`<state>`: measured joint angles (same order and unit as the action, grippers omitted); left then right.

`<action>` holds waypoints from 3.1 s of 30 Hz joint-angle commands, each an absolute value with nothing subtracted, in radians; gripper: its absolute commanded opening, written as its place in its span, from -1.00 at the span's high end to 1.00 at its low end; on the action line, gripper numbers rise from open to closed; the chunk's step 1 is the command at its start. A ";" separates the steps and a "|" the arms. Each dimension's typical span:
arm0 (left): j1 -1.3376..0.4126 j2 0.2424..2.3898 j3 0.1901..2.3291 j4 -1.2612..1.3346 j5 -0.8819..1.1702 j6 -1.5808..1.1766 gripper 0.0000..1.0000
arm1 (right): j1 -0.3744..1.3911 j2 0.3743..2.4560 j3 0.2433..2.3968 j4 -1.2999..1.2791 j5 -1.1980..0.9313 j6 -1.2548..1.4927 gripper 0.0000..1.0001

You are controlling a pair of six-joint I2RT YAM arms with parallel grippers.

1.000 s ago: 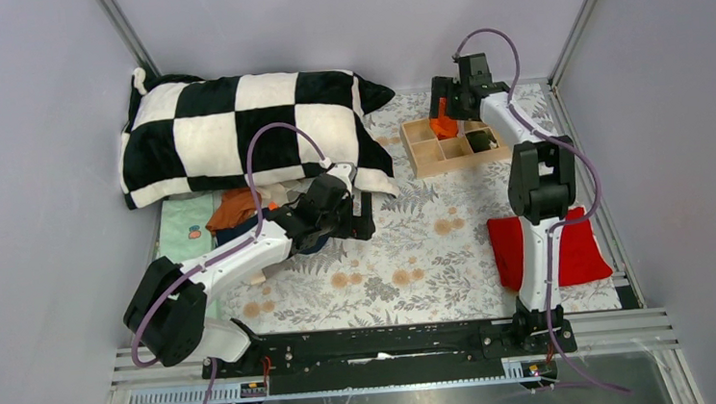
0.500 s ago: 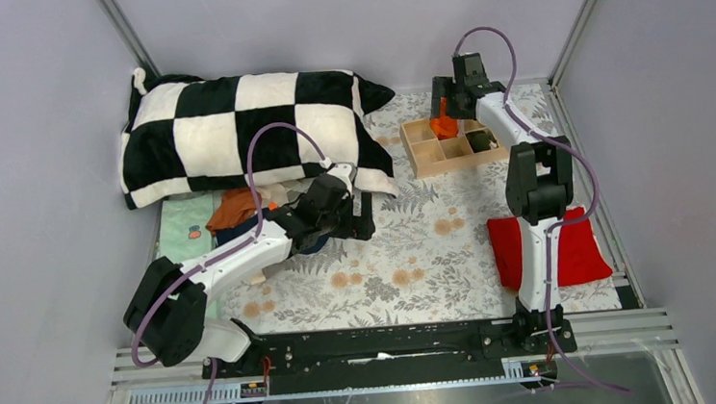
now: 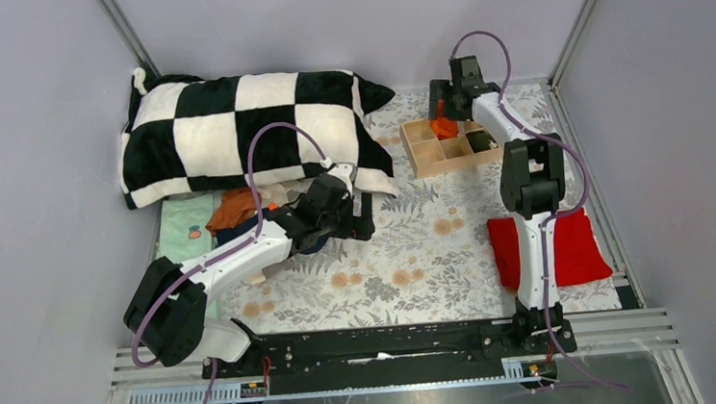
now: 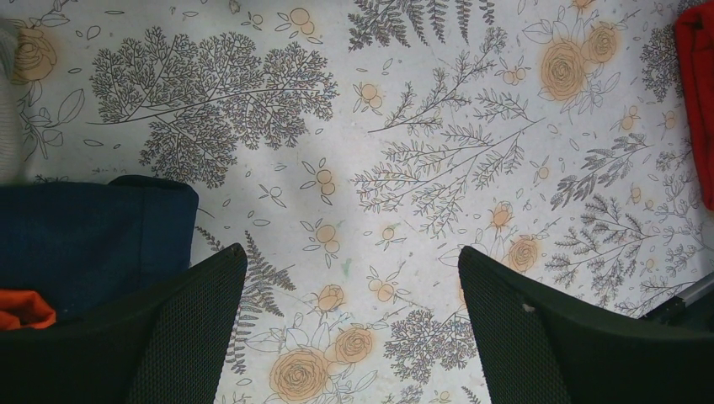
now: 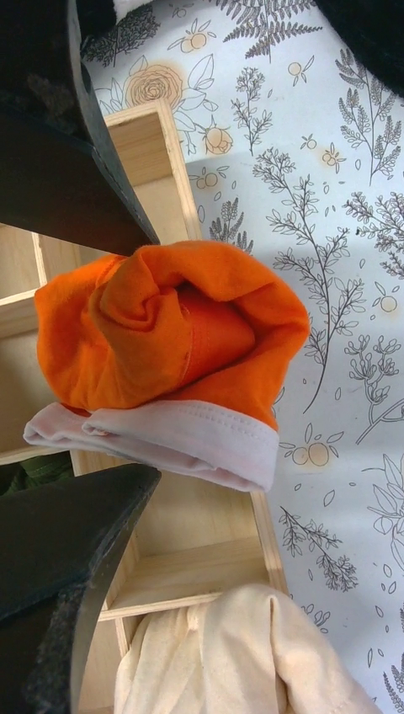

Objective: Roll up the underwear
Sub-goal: Place the underwear in the storage box.

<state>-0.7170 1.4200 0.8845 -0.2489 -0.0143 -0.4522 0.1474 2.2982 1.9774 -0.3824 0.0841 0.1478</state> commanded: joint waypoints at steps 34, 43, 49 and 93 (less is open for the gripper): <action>-0.704 1.432 0.903 -0.255 -0.005 -0.434 -0.97 | 0.144 2.297 1.996 -0.389 0.017 0.008 0.78; -0.704 1.440 0.904 -0.250 -0.005 -0.439 -0.97 | 0.147 2.304 1.915 -0.358 0.035 -0.116 1.00; -0.704 1.439 0.904 -0.253 -0.005 -0.440 -0.98 | 0.147 2.327 1.875 -0.338 0.023 -0.042 1.00; -0.704 1.367 0.928 -0.302 -0.005 -0.453 -0.97 | 0.152 2.126 1.891 -0.337 0.036 -0.007 -0.53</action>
<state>-0.7113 1.3956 0.8894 -0.2882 -0.0071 -0.4515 0.1501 2.2364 1.8767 -0.3279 0.0101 -0.0029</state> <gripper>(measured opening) 0.987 0.757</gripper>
